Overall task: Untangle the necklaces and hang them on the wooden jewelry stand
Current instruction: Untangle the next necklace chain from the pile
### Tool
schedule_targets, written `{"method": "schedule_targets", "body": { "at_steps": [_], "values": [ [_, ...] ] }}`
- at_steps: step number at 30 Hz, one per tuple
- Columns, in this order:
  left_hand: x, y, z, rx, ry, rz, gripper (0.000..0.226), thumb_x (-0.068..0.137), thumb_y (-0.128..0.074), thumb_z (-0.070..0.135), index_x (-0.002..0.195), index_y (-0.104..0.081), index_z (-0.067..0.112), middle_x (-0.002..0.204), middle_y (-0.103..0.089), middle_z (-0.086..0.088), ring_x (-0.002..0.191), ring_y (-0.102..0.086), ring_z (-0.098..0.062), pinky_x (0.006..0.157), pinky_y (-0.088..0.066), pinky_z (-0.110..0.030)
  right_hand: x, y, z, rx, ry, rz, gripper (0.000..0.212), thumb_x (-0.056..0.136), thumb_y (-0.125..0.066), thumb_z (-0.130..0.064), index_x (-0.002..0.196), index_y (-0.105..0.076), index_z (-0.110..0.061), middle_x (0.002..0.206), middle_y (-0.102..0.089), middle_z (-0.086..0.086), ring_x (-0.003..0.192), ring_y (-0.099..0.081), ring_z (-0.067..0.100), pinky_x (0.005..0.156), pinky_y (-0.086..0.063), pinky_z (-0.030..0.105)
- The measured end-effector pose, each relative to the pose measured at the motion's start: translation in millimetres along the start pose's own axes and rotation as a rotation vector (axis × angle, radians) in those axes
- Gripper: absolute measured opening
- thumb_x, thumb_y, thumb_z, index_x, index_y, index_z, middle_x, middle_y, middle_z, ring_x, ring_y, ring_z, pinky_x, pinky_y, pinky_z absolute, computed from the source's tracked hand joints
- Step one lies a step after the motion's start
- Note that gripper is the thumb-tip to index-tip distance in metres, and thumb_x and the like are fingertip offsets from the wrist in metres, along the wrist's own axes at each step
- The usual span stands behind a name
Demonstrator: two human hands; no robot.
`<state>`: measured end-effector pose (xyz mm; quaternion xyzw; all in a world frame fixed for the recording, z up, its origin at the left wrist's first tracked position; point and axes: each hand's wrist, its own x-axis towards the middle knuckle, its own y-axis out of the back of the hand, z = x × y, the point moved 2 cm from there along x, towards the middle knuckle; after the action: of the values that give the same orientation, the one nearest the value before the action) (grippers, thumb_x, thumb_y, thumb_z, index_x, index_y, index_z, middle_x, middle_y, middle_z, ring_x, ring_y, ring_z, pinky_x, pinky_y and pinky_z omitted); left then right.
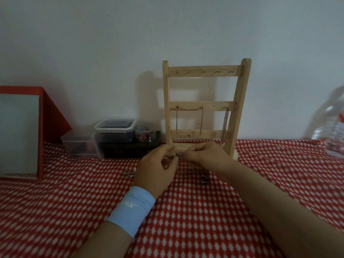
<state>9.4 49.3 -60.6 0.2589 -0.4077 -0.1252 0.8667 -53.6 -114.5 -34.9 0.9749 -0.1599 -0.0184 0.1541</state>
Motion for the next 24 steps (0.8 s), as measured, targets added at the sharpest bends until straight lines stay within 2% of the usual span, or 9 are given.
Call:
{"method": "schedule_targets", "body": {
  "at_steps": [2, 4, 8, 11, 16, 18, 20, 22, 24],
  "values": [
    [0, 1, 1, -0.073, -0.027, -0.032, 0.032, 0.087, -0.068, 0.024, 0.119, -0.065, 0.03, 0.104, -0.067, 0.016, 0.092, -0.061, 0.007, 0.082, -0.046, -0.005, 0, 0, 1, 0.016, -0.037, -0.011, 0.011, 0.088, -0.074, -0.02, 0.08, -0.081, -0.017, 0.076, -0.076, 0.0, 0.071, -0.067, 0.011, 0.067, -0.056, 0.024],
    [-1, 3, 5, -0.098, -0.107, -0.026, 0.029, 0.087, -0.069, 0.023, 0.116, -0.068, 0.029, 0.107, -0.07, 0.013, 0.097, -0.063, 0.004, 0.087, -0.049, -0.01, 0, -1, 1, 0.032, -0.073, -0.04, 0.015, 0.09, -0.07, -0.025, 0.084, -0.079, -0.014, 0.078, -0.075, 0.0, 0.072, -0.066, 0.011, 0.068, -0.052, 0.025],
    [-2, 4, 8, -0.052, -0.124, 0.086, 0.016, 0.088, -0.067, 0.027, 0.102, -0.075, 0.025, 0.096, -0.072, 0.014, 0.09, -0.065, 0.002, 0.079, -0.055, -0.019, 1, -6, 2, 0.181, -0.164, -0.163, 0.02, 0.095, -0.059, -0.028, 0.094, -0.068, -0.01, 0.081, -0.067, 0.002, 0.068, -0.059, 0.015, 0.069, -0.045, 0.031],
    [-1, 5, 10, -0.01, -0.104, 0.109, 0.012, 0.088, -0.065, 0.028, 0.093, -0.075, 0.024, 0.09, -0.07, 0.016, 0.084, -0.064, 0.001, 0.074, -0.052, -0.013, 1, -11, 3, 0.179, -0.196, -0.239, 0.019, 0.098, -0.049, -0.029, 0.094, -0.061, -0.014, 0.08, -0.06, 0.001, 0.065, -0.054, 0.014, 0.065, -0.042, 0.028],
    [-1, 3, 11, -0.274, 0.164, 0.121, 0.009, 0.086, -0.068, 0.014, 0.083, -0.073, 0.021, 0.082, -0.069, 0.011, 0.081, -0.063, -0.003, 0.072, -0.048, -0.009, -4, -10, -3, -0.046, -0.181, -0.25, 0.024, 0.099, -0.053, -0.031, 0.088, -0.066, -0.013, 0.078, -0.064, 0.003, 0.063, -0.055, 0.013, 0.062, -0.044, 0.027],
    [1, 1, 6, -0.431, 0.33, 0.055, 0.011, 0.088, -0.066, 0.016, 0.083, -0.074, 0.02, 0.081, -0.071, 0.008, 0.08, -0.065, -0.002, 0.075, -0.051, -0.016, -4, -8, -5, -0.073, -0.174, -0.233, 0.023, 0.097, -0.054, -0.028, 0.084, -0.065, -0.013, 0.067, -0.064, -0.002, 0.06, -0.054, 0.012, 0.06, -0.043, 0.026],
    [1, -3, 3, -0.562, 0.459, -0.024, 0.015, 0.092, -0.06, 0.017, 0.083, -0.072, 0.014, 0.076, -0.07, 0.001, 0.074, -0.064, -0.009, 0.074, -0.053, -0.028, -2, -8, -4, 0.018, -0.182, -0.26, 0.019, 0.095, -0.053, -0.027, 0.084, -0.061, -0.014, 0.067, -0.062, -0.003, 0.059, -0.052, 0.012, 0.058, -0.041, 0.026],
    [1, -5, 3, -0.572, 0.484, -0.064, 0.019, 0.095, -0.055, 0.016, 0.084, -0.068, 0.009, 0.078, -0.067, -0.012, 0.072, -0.061, -0.012, 0.073, -0.052, -0.031, 0, -9, -1, 0.142, -0.178, -0.297, 0.016, 0.096, -0.053, -0.026, 0.085, -0.058, -0.016, 0.074, -0.059, -0.001, 0.059, -0.049, 0.012, 0.057, -0.038, 0.026],
    [0, -4, 6, -0.498, 0.416, -0.05, 0.014, 0.095, -0.055, 0.014, 0.087, -0.066, 0.011, 0.084, -0.067, -0.009, 0.077, -0.061, -0.006, 0.071, -0.05, -0.017, 0, -7, 0, 0.211, -0.167, -0.3, 0.017, 0.098, -0.053, -0.026, 0.085, -0.058, -0.017, 0.073, -0.056, -0.003, 0.059, -0.046, 0.01, 0.058, -0.036, 0.025]
  ]
}}
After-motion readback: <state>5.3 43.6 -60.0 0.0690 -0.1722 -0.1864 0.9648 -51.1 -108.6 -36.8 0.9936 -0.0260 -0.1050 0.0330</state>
